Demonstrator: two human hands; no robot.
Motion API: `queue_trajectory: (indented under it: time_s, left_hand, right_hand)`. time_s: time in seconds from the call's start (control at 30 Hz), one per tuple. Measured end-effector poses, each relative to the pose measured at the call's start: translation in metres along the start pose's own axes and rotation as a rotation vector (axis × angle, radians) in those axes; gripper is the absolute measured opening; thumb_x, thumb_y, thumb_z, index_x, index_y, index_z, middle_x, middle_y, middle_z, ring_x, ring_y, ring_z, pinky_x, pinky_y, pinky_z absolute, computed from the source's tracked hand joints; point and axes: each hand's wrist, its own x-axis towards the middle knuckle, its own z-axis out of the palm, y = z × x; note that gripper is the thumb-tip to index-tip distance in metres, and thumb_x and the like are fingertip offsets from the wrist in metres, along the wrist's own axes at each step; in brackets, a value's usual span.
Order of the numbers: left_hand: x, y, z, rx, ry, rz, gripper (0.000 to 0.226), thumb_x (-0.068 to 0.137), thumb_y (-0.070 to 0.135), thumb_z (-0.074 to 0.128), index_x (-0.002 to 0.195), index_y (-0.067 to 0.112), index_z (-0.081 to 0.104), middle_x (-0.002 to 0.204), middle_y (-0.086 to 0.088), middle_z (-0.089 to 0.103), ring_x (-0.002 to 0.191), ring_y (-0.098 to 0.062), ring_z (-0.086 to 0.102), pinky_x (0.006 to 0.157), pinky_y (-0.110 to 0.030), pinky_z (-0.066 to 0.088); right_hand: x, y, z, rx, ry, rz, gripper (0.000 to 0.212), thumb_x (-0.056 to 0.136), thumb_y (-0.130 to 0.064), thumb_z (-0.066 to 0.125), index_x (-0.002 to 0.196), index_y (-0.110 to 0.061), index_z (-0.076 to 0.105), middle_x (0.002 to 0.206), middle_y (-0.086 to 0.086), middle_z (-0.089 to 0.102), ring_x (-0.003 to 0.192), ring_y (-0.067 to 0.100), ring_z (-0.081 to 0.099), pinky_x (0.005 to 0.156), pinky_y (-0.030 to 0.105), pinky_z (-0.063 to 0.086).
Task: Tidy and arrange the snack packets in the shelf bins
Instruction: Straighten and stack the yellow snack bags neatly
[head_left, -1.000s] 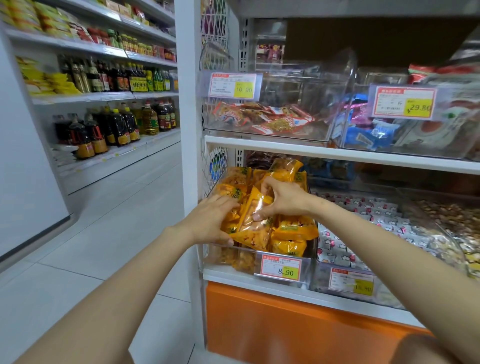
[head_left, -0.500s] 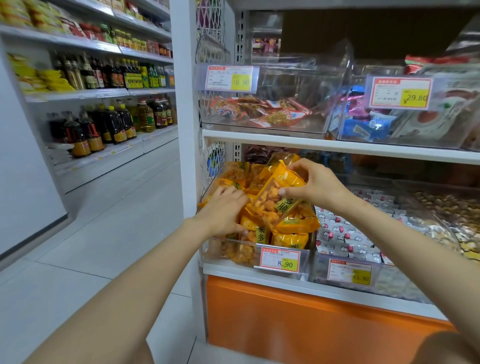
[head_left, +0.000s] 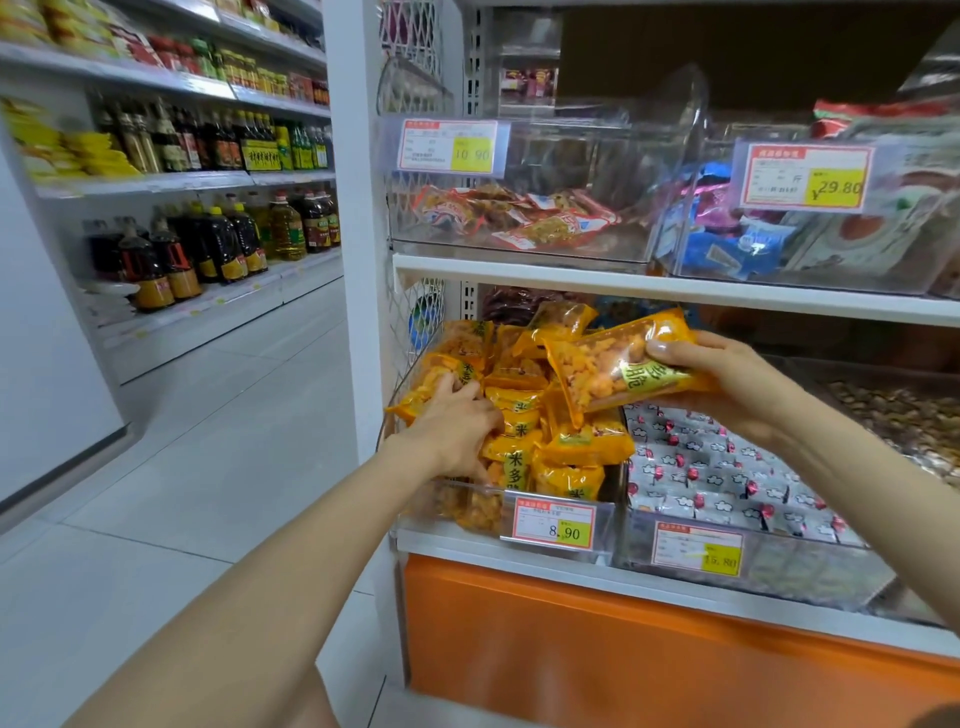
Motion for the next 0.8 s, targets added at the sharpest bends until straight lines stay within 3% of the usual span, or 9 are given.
queue_trajectory:
  time_s: [0.2,0.33,0.63,0.8]
  left_hand:
    - [0.005,0.007,0.003,0.095,0.006,-0.017,0.07,0.076,0.063,0.058,0.126,0.014,0.054,0.128,-0.002,0.05,0.12,-0.022,0.033,0.105,-0.045,0.017]
    - [0.009,0.006,0.002,0.071,0.036,-0.035,0.073,0.072,0.066,0.061,0.122,0.012,0.055,0.126,-0.001,0.05,0.117,-0.02,0.033,0.099,-0.043,0.022]
    - [0.012,0.0,0.006,0.069,0.08,-0.019,0.078,0.068,0.07,0.059,0.124,0.017,0.051,0.124,0.004,0.05,0.114,-0.018,0.036,0.091,-0.038,0.023]
    - [0.004,-0.008,0.005,0.106,0.066,-0.024,0.085,0.066,0.077,0.053,0.126,0.017,0.045,0.127,0.004,0.054,0.116,-0.018,0.039,0.095,-0.037,0.023]
  right_hand:
    - [-0.002,0.003,-0.004,0.061,0.017,-0.047,0.029,0.074,-0.019,0.066,0.101,-0.011,0.06,0.094,0.006,0.068,0.078,0.016,0.068,0.058,0.024,0.056]
    - [-0.003,0.004,-0.007,0.064,0.017,-0.08,0.037,0.066,-0.025,0.067,0.101,-0.012,0.06,0.093,0.004,0.069,0.078,0.015,0.068,0.061,0.024,0.056]
    - [-0.002,0.008,0.002,0.107,-0.057,-0.146,0.041,0.068,-0.017,0.067,0.108,-0.01,0.057,0.098,0.008,0.068,0.081,0.019,0.069,0.066,0.027,0.057]
    - [0.0,0.014,0.026,0.009,-0.137,-0.216,0.043,0.064,-0.017,0.072,0.104,-0.016,0.056,0.085,0.0,0.073,0.085,0.017,0.07,0.075,0.026,0.057]
